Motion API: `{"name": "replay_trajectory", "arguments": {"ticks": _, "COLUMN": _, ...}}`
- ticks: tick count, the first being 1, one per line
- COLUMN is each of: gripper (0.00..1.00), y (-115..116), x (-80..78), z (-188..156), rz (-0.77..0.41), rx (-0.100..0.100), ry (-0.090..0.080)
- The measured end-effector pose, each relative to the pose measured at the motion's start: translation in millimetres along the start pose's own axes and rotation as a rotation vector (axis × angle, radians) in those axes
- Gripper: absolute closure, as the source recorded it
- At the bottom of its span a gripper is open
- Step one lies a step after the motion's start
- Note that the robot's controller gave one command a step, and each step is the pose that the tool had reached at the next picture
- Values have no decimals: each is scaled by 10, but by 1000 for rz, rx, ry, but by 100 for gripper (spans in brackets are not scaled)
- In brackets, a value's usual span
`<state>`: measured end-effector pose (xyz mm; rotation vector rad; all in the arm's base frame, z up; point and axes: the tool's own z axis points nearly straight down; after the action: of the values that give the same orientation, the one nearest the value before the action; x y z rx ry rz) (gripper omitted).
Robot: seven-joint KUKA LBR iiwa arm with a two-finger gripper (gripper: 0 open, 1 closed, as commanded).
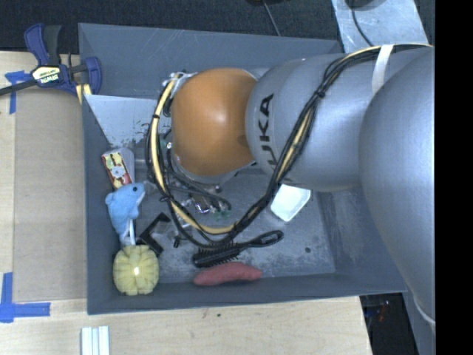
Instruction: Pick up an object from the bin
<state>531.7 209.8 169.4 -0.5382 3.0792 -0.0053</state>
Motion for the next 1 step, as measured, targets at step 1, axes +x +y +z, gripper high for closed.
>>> {"name": "replay_trajectory", "arguments": {"ticks": 1, "gripper": 0, "y": -184, "x": 95, "z": 650, "rz": 96, "rx": 1, "ry": -3}}
